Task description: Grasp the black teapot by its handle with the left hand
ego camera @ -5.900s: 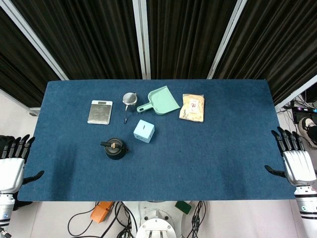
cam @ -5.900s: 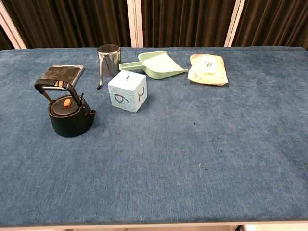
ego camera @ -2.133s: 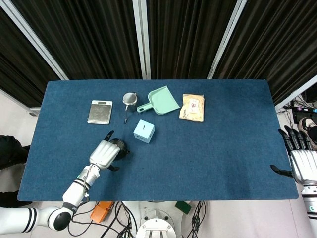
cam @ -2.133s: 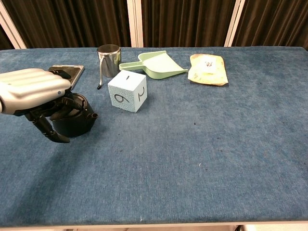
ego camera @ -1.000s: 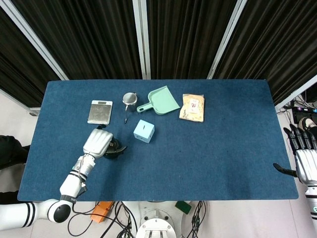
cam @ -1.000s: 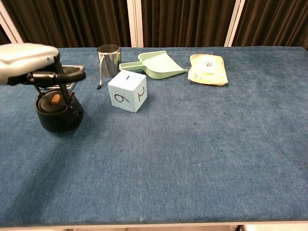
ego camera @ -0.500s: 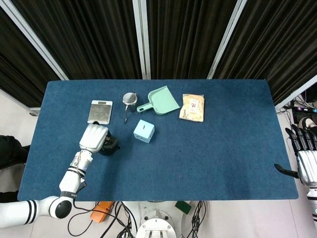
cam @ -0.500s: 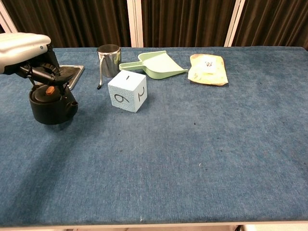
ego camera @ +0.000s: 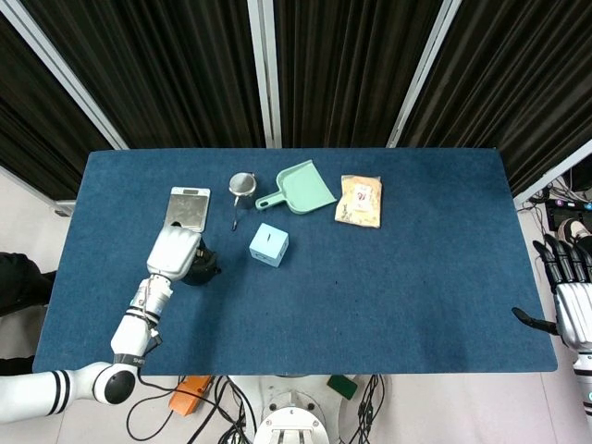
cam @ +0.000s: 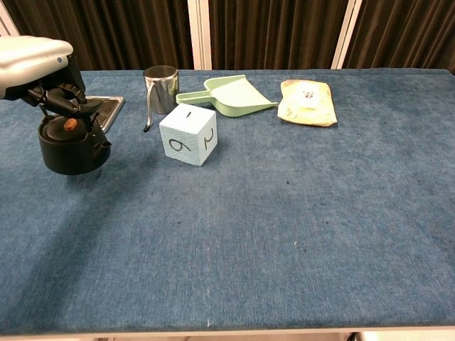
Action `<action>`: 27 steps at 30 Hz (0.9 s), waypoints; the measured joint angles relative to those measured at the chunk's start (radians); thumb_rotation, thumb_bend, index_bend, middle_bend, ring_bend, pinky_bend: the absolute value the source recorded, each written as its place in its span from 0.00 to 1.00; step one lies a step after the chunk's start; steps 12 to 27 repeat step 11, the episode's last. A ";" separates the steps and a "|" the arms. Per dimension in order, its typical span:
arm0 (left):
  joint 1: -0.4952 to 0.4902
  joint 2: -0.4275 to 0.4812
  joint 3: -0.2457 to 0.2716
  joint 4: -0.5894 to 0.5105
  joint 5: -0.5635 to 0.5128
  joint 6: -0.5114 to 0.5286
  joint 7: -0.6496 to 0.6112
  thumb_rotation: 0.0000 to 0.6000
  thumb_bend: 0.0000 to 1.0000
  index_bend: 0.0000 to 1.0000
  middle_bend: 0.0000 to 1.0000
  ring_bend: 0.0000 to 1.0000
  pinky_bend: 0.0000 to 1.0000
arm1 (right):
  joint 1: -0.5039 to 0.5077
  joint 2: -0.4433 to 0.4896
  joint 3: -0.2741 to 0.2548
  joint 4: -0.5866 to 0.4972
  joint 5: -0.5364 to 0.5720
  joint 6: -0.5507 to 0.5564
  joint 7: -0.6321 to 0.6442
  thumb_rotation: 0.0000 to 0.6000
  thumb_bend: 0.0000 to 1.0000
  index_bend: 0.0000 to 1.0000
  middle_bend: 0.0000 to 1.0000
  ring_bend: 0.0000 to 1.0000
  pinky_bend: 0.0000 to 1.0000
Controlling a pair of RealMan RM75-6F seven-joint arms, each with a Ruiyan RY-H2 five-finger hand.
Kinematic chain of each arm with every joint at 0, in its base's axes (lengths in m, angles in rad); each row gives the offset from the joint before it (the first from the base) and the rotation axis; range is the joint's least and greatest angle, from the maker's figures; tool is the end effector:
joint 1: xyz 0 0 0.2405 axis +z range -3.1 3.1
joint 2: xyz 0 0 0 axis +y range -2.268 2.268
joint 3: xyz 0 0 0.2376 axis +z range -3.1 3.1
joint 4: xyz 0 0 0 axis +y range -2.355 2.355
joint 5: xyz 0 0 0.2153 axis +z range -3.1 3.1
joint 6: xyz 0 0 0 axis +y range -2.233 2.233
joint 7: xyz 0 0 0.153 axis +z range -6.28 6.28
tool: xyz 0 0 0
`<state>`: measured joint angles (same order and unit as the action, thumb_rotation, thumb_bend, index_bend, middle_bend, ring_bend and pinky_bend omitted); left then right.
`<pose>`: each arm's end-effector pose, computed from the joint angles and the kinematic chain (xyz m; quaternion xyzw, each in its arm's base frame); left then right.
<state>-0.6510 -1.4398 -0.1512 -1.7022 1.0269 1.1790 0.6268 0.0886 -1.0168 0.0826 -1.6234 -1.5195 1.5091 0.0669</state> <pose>-0.1451 0.3141 0.0190 -0.7194 -0.3346 -0.3375 0.5066 -0.2936 -0.1973 0.1835 0.5935 -0.3570 0.4067 0.5958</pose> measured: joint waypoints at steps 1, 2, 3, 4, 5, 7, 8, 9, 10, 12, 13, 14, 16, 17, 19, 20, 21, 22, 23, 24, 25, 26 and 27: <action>-0.002 -0.001 -0.001 0.000 -0.001 0.002 0.009 0.65 0.43 1.00 1.00 1.00 0.48 | -0.001 0.000 0.000 0.000 0.000 0.000 0.000 1.00 0.08 0.00 0.02 0.00 0.00; -0.004 -0.002 -0.001 0.000 -0.002 0.005 0.020 0.65 0.43 1.00 1.00 1.00 0.48 | -0.002 0.000 0.000 0.000 0.001 0.001 0.001 1.00 0.08 0.00 0.02 0.00 0.00; -0.007 -0.004 -0.002 -0.001 -0.003 0.009 0.035 0.66 0.43 1.00 1.00 1.00 0.48 | -0.002 0.000 -0.001 0.001 0.001 0.001 0.001 1.00 0.08 0.00 0.02 0.00 0.00; -0.010 -0.005 -0.003 -0.002 -0.005 0.012 0.046 0.66 0.43 1.00 1.00 1.00 0.49 | -0.003 0.000 -0.001 0.002 0.002 0.000 0.002 1.00 0.08 0.00 0.02 0.00 0.00; -0.012 -0.007 -0.004 -0.003 -0.009 0.015 0.056 0.66 0.43 1.00 1.00 1.00 0.49 | -0.004 -0.001 -0.001 0.002 0.003 0.000 0.003 1.00 0.08 0.00 0.02 0.00 0.00; -0.018 -0.011 -0.006 -0.006 -0.017 0.020 0.075 0.66 0.43 1.00 1.00 1.00 0.49 | -0.005 -0.001 -0.001 0.004 0.006 0.000 0.006 1.00 0.08 0.00 0.02 0.00 0.00; -0.020 -0.012 -0.006 -0.006 -0.017 0.023 0.084 0.65 0.43 1.00 1.00 1.00 0.49 | -0.005 -0.002 -0.001 0.005 0.006 -0.001 0.007 1.00 0.08 0.00 0.02 0.00 0.00; -0.023 -0.015 -0.007 -0.008 -0.019 0.027 0.093 0.65 0.43 1.00 1.00 1.00 0.49 | -0.005 -0.002 -0.001 0.006 0.007 -0.001 0.007 1.00 0.08 0.00 0.02 0.00 0.00; -0.025 -0.017 -0.008 -0.010 -0.021 0.029 0.097 0.65 0.43 1.00 1.00 1.00 0.49 | -0.005 -0.002 -0.001 0.007 0.007 -0.001 0.008 1.00 0.08 0.00 0.02 0.00 0.00; -0.026 -0.018 -0.009 -0.011 -0.023 0.030 0.098 0.64 0.43 1.00 1.00 1.00 0.49 | -0.006 -0.002 -0.001 0.008 0.007 -0.001 0.009 1.00 0.08 0.00 0.02 0.00 0.00; -0.026 -0.018 -0.009 -0.011 -0.023 0.030 0.098 0.64 0.43 1.00 1.00 1.00 0.49 | -0.006 -0.002 -0.001 0.008 0.007 -0.001 0.009 1.00 0.08 0.00 0.02 0.00 0.00; -0.026 -0.018 -0.009 -0.011 -0.023 0.030 0.098 0.64 0.43 1.00 1.00 1.00 0.49 | -0.006 -0.002 -0.001 0.008 0.007 -0.001 0.009 1.00 0.08 0.00 0.02 0.00 0.00; -0.026 -0.018 -0.009 -0.011 -0.023 0.030 0.098 0.64 0.43 1.00 1.00 1.00 0.49 | -0.006 -0.002 -0.001 0.008 0.007 -0.001 0.009 1.00 0.08 0.00 0.02 0.00 0.00; -0.026 -0.018 -0.009 -0.011 -0.023 0.030 0.098 0.64 0.43 1.00 1.00 1.00 0.49 | -0.006 -0.002 -0.001 0.008 0.007 -0.001 0.009 1.00 0.08 0.00 0.02 0.00 0.00; -0.026 -0.018 -0.009 -0.011 -0.023 0.030 0.098 0.64 0.43 1.00 1.00 1.00 0.49 | -0.006 -0.002 -0.001 0.008 0.007 -0.001 0.009 1.00 0.08 0.00 0.02 0.00 0.00; -0.026 -0.018 -0.009 -0.011 -0.023 0.030 0.098 0.64 0.43 1.00 1.00 1.00 0.49 | -0.006 -0.002 -0.001 0.008 0.007 -0.001 0.009 1.00 0.08 0.00 0.02 0.00 0.00; -0.026 -0.018 -0.009 -0.011 -0.023 0.030 0.098 0.64 0.43 1.00 1.00 1.00 0.49 | -0.006 -0.002 -0.001 0.008 0.007 -0.001 0.009 1.00 0.08 0.00 0.02 0.00 0.00; -0.026 -0.018 -0.009 -0.011 -0.023 0.030 0.098 0.64 0.43 1.00 1.00 1.00 0.49 | -0.006 -0.002 -0.001 0.008 0.007 -0.001 0.009 1.00 0.08 0.00 0.02 0.00 0.00; -0.026 -0.018 -0.009 -0.011 -0.023 0.030 0.098 0.64 0.43 1.00 1.00 1.00 0.49 | -0.006 -0.002 -0.001 0.008 0.007 -0.001 0.009 1.00 0.08 0.00 0.02 0.00 0.00; -0.026 -0.018 -0.009 -0.011 -0.023 0.030 0.098 0.64 0.43 1.00 1.00 1.00 0.49 | -0.006 -0.002 -0.001 0.008 0.007 -0.001 0.009 1.00 0.08 0.00 0.02 0.00 0.00; -0.026 -0.018 -0.009 -0.011 -0.023 0.030 0.098 0.64 0.43 1.00 1.00 1.00 0.49 | -0.006 -0.002 -0.001 0.008 0.007 -0.001 0.009 1.00 0.08 0.00 0.02 0.00 0.00; -0.026 -0.018 -0.009 -0.011 -0.023 0.030 0.098 0.64 0.43 1.00 1.00 1.00 0.49 | -0.006 -0.002 -0.001 0.008 0.007 -0.001 0.009 1.00 0.08 0.00 0.02 0.00 0.00; -0.026 -0.018 -0.009 -0.011 -0.023 0.030 0.098 0.64 0.43 1.00 1.00 1.00 0.49 | -0.006 -0.002 -0.001 0.008 0.007 -0.001 0.009 1.00 0.08 0.00 0.02 0.00 0.00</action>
